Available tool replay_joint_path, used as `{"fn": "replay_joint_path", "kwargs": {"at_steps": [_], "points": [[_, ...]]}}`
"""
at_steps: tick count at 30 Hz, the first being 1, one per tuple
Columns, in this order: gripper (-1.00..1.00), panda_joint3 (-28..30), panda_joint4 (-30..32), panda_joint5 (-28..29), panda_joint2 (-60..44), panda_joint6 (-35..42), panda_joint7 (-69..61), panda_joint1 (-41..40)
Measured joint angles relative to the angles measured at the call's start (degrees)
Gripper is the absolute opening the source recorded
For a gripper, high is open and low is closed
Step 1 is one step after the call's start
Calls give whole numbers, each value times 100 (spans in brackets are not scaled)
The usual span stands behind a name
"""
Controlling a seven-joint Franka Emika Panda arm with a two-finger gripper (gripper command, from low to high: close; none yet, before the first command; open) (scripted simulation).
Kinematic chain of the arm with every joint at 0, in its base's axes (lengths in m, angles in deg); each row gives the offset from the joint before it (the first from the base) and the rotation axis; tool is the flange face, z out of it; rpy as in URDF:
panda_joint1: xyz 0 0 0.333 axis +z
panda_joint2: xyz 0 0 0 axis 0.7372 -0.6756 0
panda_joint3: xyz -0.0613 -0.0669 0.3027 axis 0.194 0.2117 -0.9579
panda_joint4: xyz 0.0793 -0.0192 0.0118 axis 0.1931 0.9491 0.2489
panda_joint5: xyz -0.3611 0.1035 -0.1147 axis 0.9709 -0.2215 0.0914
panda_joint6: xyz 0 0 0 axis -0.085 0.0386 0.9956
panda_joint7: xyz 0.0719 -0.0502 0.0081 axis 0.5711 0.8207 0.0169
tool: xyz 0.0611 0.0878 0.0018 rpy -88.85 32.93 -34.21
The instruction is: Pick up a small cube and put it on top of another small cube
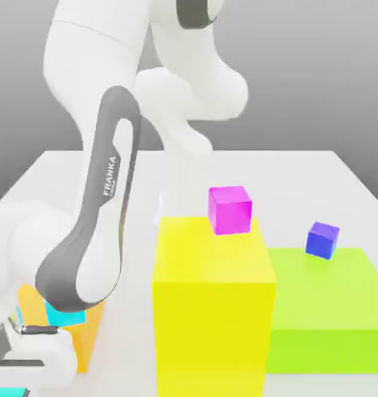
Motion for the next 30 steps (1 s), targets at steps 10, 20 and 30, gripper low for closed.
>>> {"fn": "replay_joint_path", "kwargs": {"at_steps": [10, 20, 30], "points": [[-100, 689, 417, 846, 1710, 968, 409, 407], [-100, 803, 1532, 2070, 3607, 1545, 1146, 591], [100, 625, 2579, 2127, 3645, 774, 1214, 673]]}}
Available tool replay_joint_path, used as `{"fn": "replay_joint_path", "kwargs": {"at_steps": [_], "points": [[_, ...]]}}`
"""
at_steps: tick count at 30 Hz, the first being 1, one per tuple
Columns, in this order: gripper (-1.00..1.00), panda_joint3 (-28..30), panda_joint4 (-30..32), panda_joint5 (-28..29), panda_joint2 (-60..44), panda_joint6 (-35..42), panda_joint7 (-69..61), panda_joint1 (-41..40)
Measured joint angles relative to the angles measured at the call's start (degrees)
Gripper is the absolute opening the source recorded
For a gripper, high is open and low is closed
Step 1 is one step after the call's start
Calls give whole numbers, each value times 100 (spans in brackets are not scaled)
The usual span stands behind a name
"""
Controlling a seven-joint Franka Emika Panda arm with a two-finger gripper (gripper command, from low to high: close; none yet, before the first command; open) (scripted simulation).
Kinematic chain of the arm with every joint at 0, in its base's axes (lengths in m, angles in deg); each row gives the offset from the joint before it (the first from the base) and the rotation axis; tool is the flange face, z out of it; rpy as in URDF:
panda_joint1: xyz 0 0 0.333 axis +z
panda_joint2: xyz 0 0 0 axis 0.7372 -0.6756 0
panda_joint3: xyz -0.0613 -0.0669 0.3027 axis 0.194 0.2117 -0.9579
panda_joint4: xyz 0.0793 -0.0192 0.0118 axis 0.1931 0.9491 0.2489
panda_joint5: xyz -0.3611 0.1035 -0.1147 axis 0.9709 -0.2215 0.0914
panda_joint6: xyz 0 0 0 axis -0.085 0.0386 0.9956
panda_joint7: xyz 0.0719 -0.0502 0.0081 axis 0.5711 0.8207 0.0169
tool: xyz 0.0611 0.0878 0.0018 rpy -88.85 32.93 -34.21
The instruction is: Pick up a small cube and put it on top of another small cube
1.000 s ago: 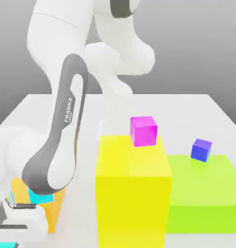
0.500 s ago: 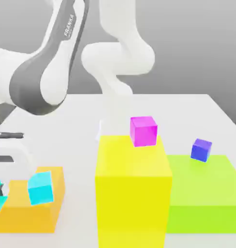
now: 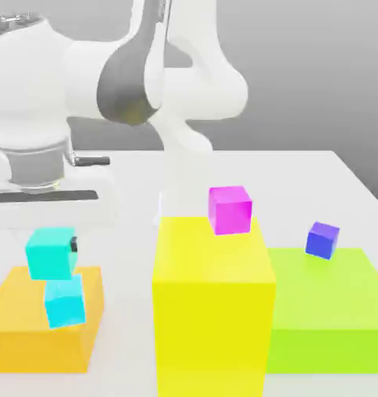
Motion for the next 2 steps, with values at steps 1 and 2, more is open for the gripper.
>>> {"fn": "replay_joint_path", "kwargs": {"at_steps": [1, 2], "points": [[100, 0, 0, 0, 0, 0, 0, 5], [100, 0, 0, 0, 0, 0, 0, 6]]}}
